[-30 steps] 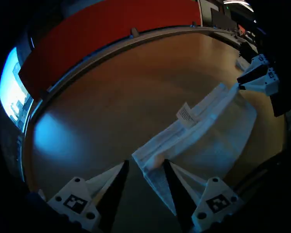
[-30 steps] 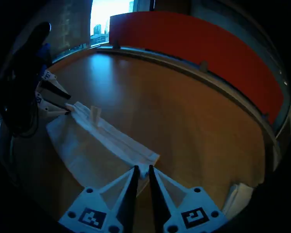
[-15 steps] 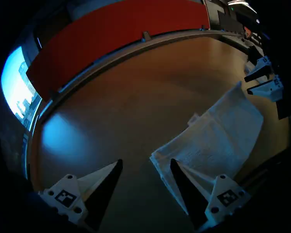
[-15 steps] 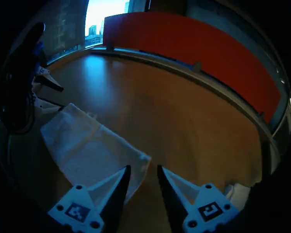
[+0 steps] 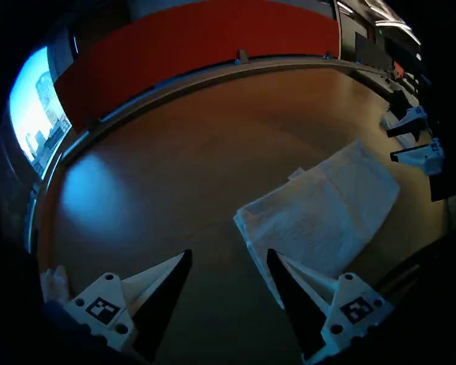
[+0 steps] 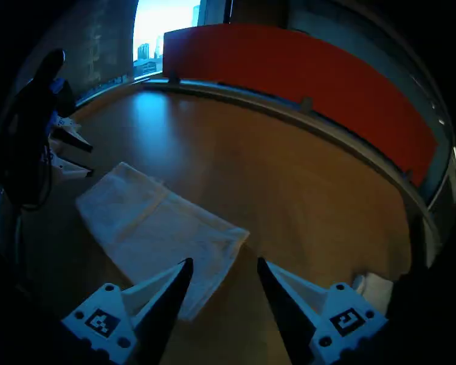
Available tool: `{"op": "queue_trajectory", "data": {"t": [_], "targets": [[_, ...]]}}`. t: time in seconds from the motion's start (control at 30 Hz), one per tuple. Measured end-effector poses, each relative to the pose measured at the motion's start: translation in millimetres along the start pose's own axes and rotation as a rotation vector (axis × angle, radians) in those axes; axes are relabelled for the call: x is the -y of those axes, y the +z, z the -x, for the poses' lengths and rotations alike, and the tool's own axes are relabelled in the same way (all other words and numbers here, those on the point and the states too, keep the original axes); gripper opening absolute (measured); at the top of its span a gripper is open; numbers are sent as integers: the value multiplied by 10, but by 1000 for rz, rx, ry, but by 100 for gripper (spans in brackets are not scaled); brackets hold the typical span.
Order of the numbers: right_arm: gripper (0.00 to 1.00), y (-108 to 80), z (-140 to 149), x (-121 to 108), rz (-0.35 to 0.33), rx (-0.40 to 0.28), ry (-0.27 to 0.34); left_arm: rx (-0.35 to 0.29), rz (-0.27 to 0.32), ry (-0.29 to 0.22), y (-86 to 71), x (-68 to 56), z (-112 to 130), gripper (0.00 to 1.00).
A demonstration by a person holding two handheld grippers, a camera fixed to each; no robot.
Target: Fold towel
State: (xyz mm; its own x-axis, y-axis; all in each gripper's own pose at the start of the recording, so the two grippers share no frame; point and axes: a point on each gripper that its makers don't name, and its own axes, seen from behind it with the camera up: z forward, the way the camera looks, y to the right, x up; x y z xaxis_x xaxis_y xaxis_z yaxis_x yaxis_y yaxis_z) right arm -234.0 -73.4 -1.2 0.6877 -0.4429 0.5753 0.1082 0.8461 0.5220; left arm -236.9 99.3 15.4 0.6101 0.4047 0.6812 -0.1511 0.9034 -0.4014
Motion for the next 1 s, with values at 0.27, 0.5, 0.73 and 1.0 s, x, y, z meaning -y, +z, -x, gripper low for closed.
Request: {"op": "queue_trajectory", "data": {"t": [0.27, 0.5, 0.73, 1.0], "targets": [[81, -230, 194, 149, -6, 2, 37, -1, -6, -76, -261, -57, 257, 91], [81, -417, 321, 219, 1, 4, 53, -1, -14, -134, -454, -96, 435, 91], [81, -516, 379, 245, -2, 1, 73, 2, -23, -169, -566, -113, 560, 91], [81, -498, 458, 274, -22, 19, 47, 0, -31, -196, -698, -160, 676, 91]]}}
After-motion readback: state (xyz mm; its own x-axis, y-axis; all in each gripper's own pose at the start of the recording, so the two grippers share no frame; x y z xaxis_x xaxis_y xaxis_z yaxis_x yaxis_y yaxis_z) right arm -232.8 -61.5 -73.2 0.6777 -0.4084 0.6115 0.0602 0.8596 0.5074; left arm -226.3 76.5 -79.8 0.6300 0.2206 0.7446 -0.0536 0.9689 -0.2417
